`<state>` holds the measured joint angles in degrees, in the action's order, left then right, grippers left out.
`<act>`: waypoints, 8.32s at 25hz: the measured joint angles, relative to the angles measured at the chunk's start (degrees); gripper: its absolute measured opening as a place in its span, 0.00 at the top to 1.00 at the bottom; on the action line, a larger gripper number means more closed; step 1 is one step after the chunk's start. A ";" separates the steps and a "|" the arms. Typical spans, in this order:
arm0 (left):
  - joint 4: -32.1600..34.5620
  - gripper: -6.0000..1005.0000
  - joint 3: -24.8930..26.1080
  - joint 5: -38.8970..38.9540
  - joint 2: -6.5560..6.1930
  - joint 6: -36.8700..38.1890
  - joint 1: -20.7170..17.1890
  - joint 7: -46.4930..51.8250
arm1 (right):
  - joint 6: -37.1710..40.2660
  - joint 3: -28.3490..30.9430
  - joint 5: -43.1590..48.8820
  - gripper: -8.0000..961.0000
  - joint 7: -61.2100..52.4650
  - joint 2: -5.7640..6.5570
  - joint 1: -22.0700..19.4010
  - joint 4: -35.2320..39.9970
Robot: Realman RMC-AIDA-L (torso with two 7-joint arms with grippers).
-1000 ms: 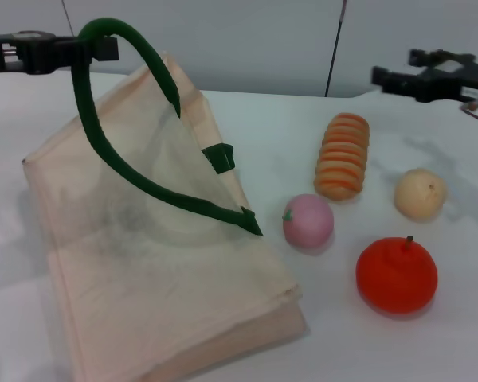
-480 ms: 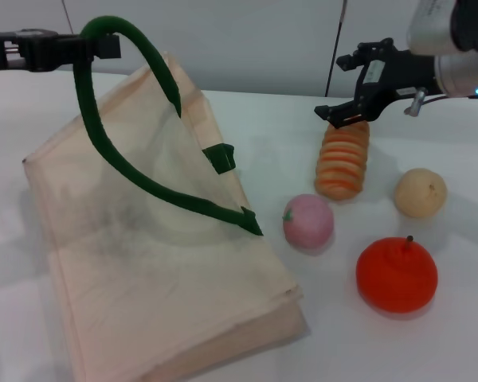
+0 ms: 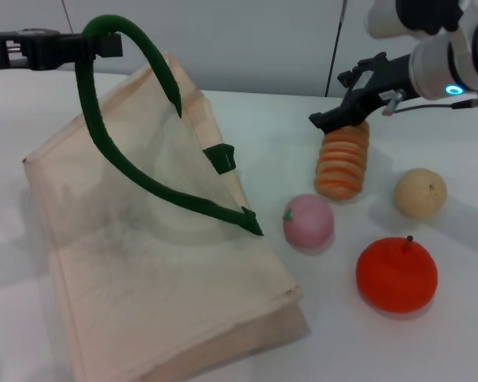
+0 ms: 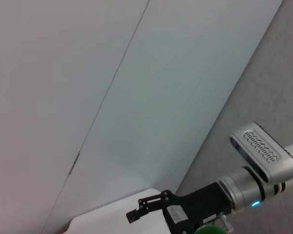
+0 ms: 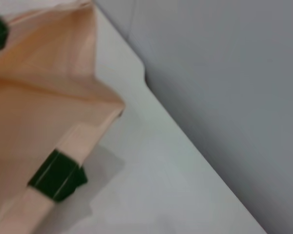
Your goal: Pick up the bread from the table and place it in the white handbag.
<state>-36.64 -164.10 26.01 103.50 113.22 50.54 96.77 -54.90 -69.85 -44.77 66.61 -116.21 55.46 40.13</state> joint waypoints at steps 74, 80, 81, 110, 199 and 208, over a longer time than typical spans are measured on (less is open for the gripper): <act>0.34 0.85 0.09 0.36 0.34 -0.82 0.08 0.17 | 12.87 -10.88 -8.62 0.40 -16.73 0.12 1.25 -15.98; 0.34 0.85 0.09 0.20 0.28 -0.80 0.08 0.17 | 13.36 -3.47 -8.65 0.45 -14.37 0.46 -2.16 -11.49; 0.34 0.85 0.09 0.15 0.26 -0.80 0.08 0.16 | 13.13 -2.10 -8.66 0.45 -13.88 0.59 -2.75 -10.72; 0.13 0.84 0.00 -6.25 -2.43 0.53 9.93 -0.12 | -12.14 2.57 -16.28 0.70 8.68 0.30 -0.91 -7.59; 0.62 0.25 0.11 8.98 3.72 -10.83 1.84 -13.26 | 6.61 21.51 -55.85 0.07 53.23 0.30 -12.80 -20.98; 6.96 0.17 0.58 34.36 12.85 -22.53 -6.07 -38.35 | 7.42 21.51 -72.63 0.07 66.84 0.26 -14.65 -26.10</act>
<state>-29.67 -163.51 60.37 116.35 90.70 44.46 58.42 -47.48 -48.33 -117.40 133.45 -115.95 40.81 14.04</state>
